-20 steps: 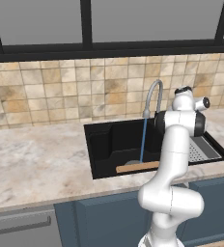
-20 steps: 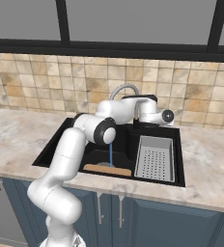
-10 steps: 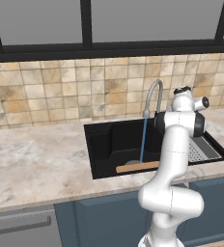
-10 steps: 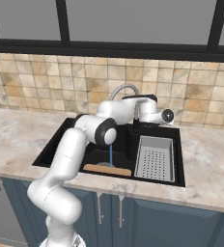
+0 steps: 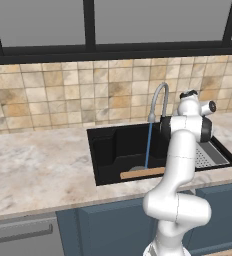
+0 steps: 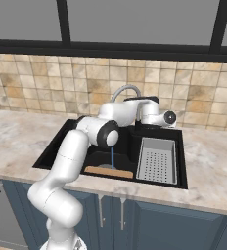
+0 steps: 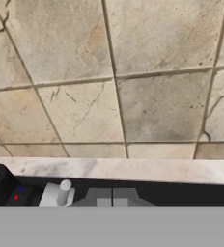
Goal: Turn on the sink faucet with hot water and rinse the cutting board for ten seconds, then turn off the faucet. Push the cutting board to reach the water if necessary.
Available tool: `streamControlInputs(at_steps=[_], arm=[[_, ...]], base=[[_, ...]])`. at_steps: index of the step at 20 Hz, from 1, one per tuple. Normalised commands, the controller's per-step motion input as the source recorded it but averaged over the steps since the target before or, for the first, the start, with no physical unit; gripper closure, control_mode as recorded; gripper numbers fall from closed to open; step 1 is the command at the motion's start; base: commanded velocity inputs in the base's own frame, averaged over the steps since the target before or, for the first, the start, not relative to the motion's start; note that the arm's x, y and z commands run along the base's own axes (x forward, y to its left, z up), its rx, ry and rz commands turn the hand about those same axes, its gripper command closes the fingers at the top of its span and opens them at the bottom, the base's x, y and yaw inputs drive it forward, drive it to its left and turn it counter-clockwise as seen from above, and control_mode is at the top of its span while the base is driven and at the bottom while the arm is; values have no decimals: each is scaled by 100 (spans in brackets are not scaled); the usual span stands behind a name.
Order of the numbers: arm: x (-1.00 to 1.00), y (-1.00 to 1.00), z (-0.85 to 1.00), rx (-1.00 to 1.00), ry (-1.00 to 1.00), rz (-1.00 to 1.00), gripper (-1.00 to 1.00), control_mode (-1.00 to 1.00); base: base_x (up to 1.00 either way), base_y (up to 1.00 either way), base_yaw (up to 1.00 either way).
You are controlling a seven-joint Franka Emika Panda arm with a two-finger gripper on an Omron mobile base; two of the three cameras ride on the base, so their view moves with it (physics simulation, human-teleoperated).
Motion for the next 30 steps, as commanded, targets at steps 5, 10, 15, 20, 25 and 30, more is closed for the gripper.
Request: streamControlInputs(at_steps=[5, 10, 15, 20, 25, 30], arm=[[0, 4, -5, 0, 0, 0, 100, -100], [0, 7, 0, 0, 0, 0, 100, -100], [0, 7, 0, 0, 0, 0, 100, -100], [0, 0, 0, 0, 0, 1, 100, -100], [0, 0, 0, 0, 0, 2, 100, -100], [4, 0, 0, 0, 0, 1, 100, -100]], base=[[0, 0, 0], [0, 0, 0], [0, 0, 0], [0, 0, 0], [0, 0, 0], [0, 0, 0]])
